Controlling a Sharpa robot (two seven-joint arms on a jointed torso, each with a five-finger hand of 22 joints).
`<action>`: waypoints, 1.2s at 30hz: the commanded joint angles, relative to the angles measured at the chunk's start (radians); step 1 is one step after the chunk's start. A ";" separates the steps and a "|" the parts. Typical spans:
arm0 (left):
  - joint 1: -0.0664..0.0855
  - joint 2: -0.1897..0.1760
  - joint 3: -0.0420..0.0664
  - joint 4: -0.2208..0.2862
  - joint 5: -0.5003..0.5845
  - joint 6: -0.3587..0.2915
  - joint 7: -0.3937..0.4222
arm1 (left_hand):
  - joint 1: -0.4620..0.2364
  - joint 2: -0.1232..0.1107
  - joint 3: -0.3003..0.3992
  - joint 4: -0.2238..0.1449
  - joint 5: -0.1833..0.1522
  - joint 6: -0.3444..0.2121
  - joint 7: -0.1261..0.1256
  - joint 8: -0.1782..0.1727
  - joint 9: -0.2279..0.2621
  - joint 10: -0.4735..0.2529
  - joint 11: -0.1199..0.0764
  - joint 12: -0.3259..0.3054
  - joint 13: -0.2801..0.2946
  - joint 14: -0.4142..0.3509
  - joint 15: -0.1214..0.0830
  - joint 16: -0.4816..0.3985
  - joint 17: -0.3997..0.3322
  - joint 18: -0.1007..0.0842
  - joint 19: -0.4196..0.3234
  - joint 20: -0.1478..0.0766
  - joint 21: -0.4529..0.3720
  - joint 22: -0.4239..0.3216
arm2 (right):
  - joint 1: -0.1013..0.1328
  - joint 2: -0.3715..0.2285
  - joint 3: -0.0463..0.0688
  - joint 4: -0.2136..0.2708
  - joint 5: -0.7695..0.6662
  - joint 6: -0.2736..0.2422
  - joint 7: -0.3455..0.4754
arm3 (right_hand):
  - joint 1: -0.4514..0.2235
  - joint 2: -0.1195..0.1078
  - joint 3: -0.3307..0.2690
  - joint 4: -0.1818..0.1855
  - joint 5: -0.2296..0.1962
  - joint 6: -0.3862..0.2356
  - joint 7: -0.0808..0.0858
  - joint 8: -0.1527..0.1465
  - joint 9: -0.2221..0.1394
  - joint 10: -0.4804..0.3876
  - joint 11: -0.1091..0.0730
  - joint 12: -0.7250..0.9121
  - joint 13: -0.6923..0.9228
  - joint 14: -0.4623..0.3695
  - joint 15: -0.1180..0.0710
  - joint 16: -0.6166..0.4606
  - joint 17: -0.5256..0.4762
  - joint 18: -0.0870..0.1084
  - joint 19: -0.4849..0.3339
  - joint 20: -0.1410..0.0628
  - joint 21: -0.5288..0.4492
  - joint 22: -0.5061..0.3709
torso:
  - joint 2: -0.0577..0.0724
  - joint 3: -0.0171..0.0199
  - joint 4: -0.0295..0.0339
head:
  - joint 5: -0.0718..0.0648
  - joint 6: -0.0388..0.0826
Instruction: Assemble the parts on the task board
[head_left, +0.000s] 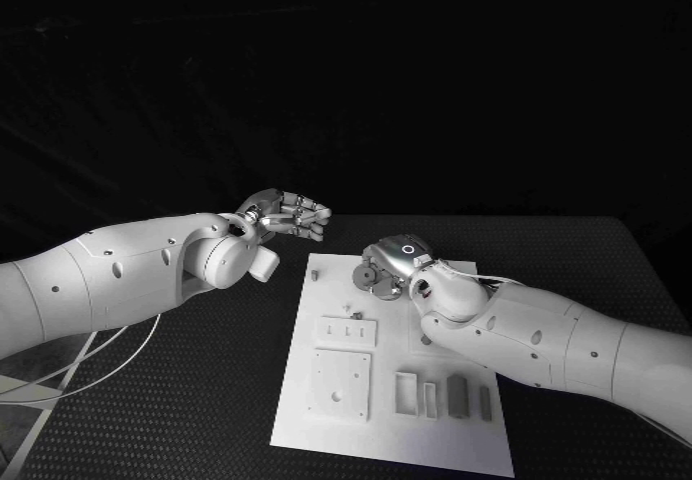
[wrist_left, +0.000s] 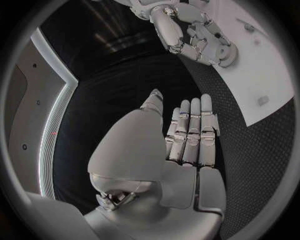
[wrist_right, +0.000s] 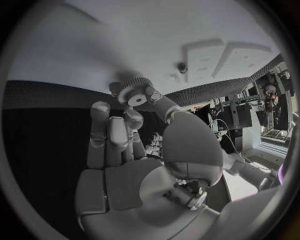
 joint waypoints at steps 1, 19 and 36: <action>0.001 0.000 0.001 0.002 -0.004 0.014 0.006 | -0.004 -0.001 -0.005 0.001 -0.006 -0.008 0.019 -0.005 0.001 0.002 0.005 -0.003 0.002 0.001 0.007 -0.007 0.002 0.008 0.000 0.005 -0.004 0.001 | -0.001 0.002 0.000 -0.005 0.023 0.027 0.014 | 0.004 -0.010 0.006 -0.003 0.006 -0.011 0.004 -0.008 -0.005 -0.002 0.007 -0.009 -0.003 -0.008 0.004 -0.008 -0.012 0.055 -0.008 0.002 -0.006 0.004 | 0.000 0.0000 0.0001 | -0.001 -0.001; 0.001 0.003 0.001 0.002 -0.004 0.014 0.006 | -0.005 0.000 -0.005 0.001 -0.006 -0.008 0.019 -0.006 0.001 0.002 0.006 -0.004 0.002 0.001 0.007 -0.008 0.002 0.008 0.000 0.005 -0.005 0.002 | -0.001 0.001 -0.001 -0.006 0.066 0.064 0.032 | 0.002 -0.003 0.005 -0.002 0.006 -0.012 0.007 -0.010 -0.008 -0.003 0.010 -0.011 -0.005 -0.007 0.006 -0.010 -0.013 0.055 -0.009 0.004 -0.008 0.005 | 0.000 0.0004 0.0006 | -0.002 -0.005; 0.001 0.003 0.001 -0.001 -0.004 0.013 0.007 | -0.006 0.000 -0.004 0.001 -0.006 -0.008 0.019 -0.006 0.001 0.002 0.006 -0.004 0.002 0.001 0.007 -0.009 0.003 0.008 0.000 0.005 -0.005 0.002 | -0.001 -0.007 -0.001 0.002 0.079 0.078 0.032 | -0.002 0.008 -0.001 -0.004 0.006 -0.001 0.004 -0.005 -0.009 -0.001 0.008 -0.011 -0.005 -0.002 0.005 -0.007 -0.005 0.055 -0.008 0.005 -0.007 0.006 | 0.000 0.0015 0.0018 | -0.001 -0.007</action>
